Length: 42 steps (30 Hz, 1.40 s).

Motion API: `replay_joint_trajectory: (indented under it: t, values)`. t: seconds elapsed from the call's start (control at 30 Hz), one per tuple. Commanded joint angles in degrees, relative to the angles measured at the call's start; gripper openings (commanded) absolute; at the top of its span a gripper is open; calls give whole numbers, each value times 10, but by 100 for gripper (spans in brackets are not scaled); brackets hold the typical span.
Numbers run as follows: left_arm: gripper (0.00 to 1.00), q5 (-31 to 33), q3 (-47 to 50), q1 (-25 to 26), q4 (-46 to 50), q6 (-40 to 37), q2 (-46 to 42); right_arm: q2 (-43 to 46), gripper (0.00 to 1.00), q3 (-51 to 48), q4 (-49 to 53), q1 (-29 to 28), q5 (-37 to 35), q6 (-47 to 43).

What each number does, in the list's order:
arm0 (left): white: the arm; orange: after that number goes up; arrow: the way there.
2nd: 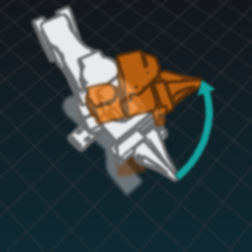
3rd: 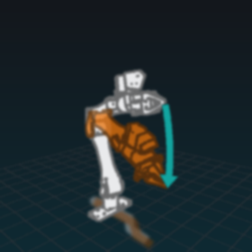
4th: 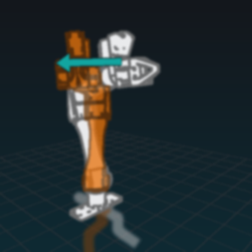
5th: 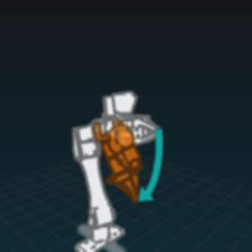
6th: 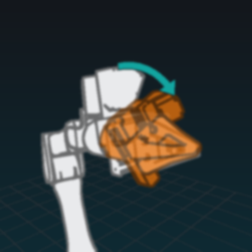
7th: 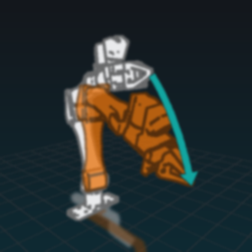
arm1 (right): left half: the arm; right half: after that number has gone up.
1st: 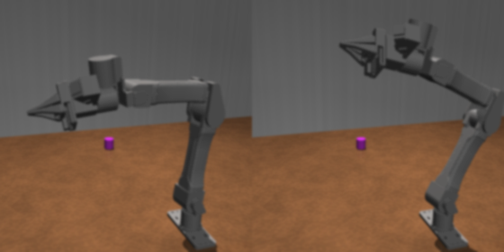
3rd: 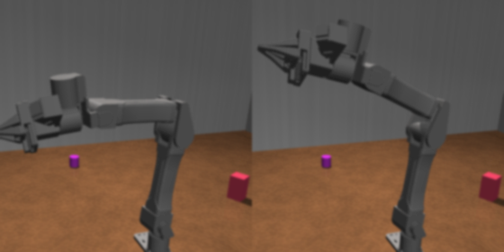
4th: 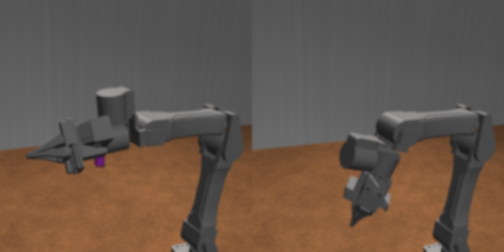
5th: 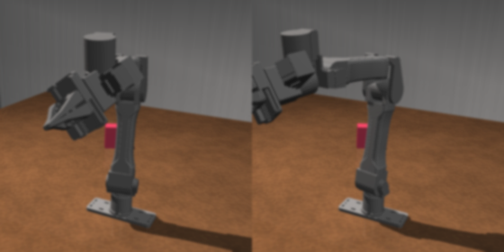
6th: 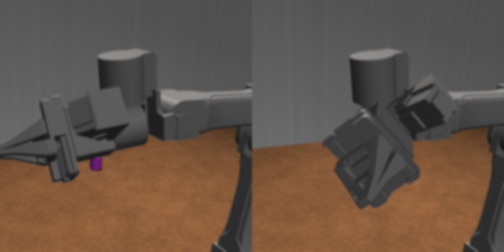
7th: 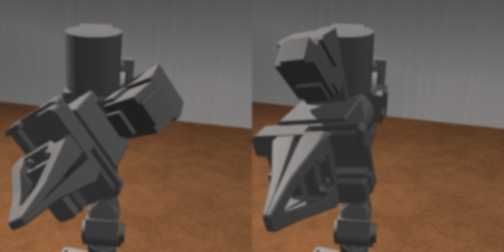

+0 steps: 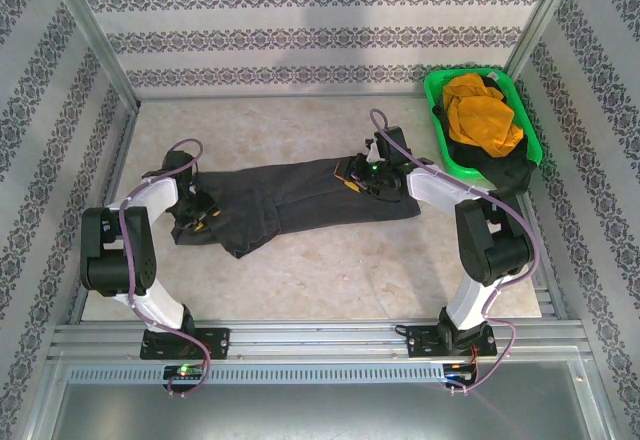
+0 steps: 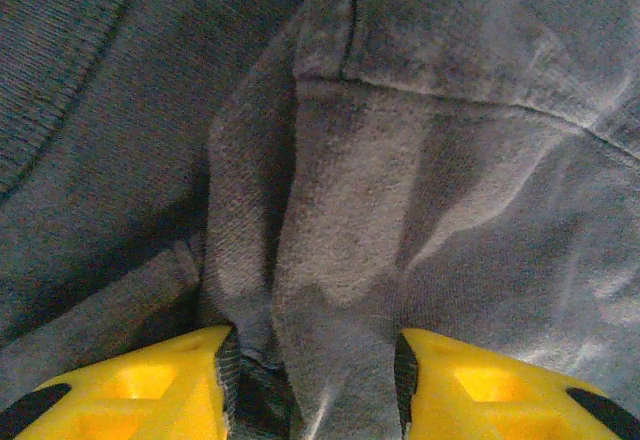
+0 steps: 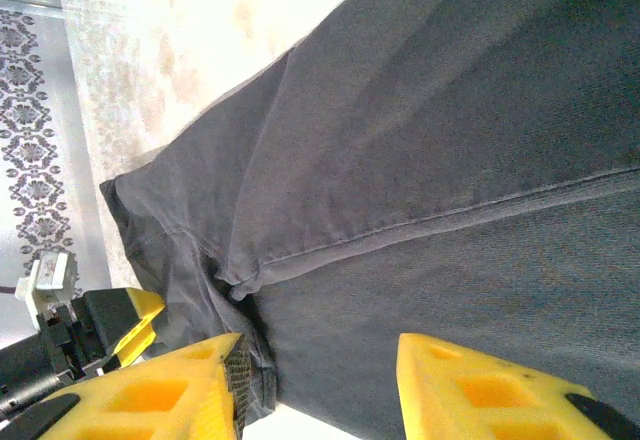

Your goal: Fold and stack the t-shirts

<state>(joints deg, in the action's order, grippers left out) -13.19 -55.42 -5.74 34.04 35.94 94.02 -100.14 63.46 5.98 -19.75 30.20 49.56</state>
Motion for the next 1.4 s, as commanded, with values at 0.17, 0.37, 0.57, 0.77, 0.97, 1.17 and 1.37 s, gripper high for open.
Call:
replay_joint_trajectory:
  t: [0.17,0.37,0.57,0.77,0.97,1.17,1.37]
  values:
    - [46,-14,23,5,30,9,-45,11,44,-4,-1,-7,-9,-2]
    - [38,-31,22,16,14,23,-42,3,44,3,-3,-12,-10,-1]
    - [30,-30,21,25,12,30,-43,6,44,-2,-3,-13,-11,-1]
    - [24,-23,16,27,20,26,-46,10,44,-9,-7,-13,-11,1]
    - [23,-17,5,27,38,27,-62,8,44,-9,-8,-13,-11,1]
    - [30,-31,1,28,47,32,-66,6,44,-7,-8,-14,-11,2]
    - [31,-25,-6,34,43,37,-69,8,44,-10,-9,-14,-11,2]
